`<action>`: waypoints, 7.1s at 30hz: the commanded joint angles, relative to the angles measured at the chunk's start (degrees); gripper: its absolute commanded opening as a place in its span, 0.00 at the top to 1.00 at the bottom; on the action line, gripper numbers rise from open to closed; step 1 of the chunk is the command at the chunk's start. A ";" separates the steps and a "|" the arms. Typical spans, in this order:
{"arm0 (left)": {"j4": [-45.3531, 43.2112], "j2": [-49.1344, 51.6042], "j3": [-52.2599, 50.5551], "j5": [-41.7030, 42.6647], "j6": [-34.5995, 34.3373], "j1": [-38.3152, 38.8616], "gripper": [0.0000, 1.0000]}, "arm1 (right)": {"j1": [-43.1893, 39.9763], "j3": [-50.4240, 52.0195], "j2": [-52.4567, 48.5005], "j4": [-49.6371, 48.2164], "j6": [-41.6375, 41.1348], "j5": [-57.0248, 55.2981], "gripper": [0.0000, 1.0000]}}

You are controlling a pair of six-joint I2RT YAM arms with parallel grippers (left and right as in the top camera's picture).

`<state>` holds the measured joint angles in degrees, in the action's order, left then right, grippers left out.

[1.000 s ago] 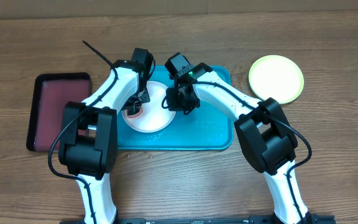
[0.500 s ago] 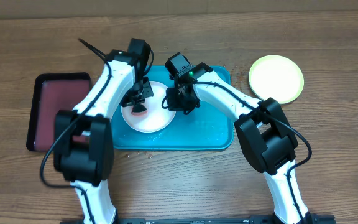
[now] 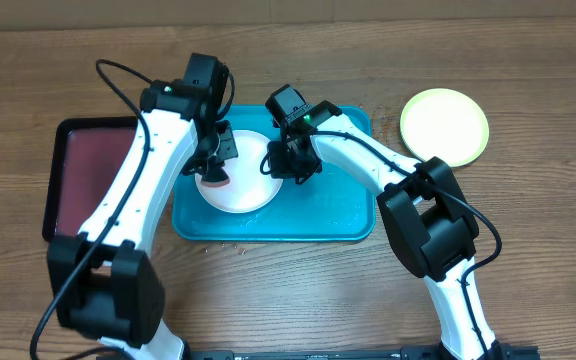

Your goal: Clean dirty plates on tray and stack at the side

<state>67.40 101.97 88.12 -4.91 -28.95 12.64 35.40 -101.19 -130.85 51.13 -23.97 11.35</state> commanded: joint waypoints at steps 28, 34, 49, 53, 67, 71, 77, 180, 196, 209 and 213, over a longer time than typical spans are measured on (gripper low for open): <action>1.79 -4.52 -4.15 2.97 3.78 -19.71 0.96 | 7.76 -0.96 14.45 5.97 6.36 -38.27 0.96; 1.68 -4.52 -5.22 3.02 4.57 -20.98 0.96 | 13.29 -0.96 18.56 5.05 16.87 -49.53 0.96; 1.62 -4.52 -5.90 3.08 4.55 -20.98 0.96 | 20.13 -0.96 19.39 2.01 30.47 -75.25 0.96; 1.66 -4.52 -5.90 3.06 4.59 -20.98 0.96 | 20.22 -0.96 19.39 1.81 30.45 -76.43 0.96; 2.08 -4.52 -5.90 3.10 4.57 -20.98 0.96 | 20.85 -0.96 19.39 1.05 30.14 -76.04 0.96; 2.05 -4.52 -5.90 3.10 4.57 -20.98 0.96 | 19.98 -0.72 19.34 0.96 26.75 -63.80 0.96; 2.05 -4.52 -5.90 4.61 4.57 -20.98 0.96 | 16.52 -0.55 19.30 0.31 26.77 -58.60 0.96; 2.03 -4.52 -5.90 4.94 6.32 -20.98 0.96 | -51.54 -0.76 10.16 6.71 9.75 -4.94 0.95; 1.97 -4.52 -5.90 4.90 7.15 -20.98 0.96 | -51.49 -0.85 12.96 11.08 8.72 -3.13 0.72; -1.88 -4.48 -5.90 4.72 4.94 -24.87 0.96 | -42.56 -0.85 25.40 13.16 15.45 10.54 0.31; -2.25 -4.20 -5.90 4.70 4.96 -27.87 0.96 | -37.38 -0.68 24.90 12.22 15.89 1.84 0.24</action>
<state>65.28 98.50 82.46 -0.58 -23.59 -13.08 -4.82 -101.62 -105.49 63.75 -9.98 18.57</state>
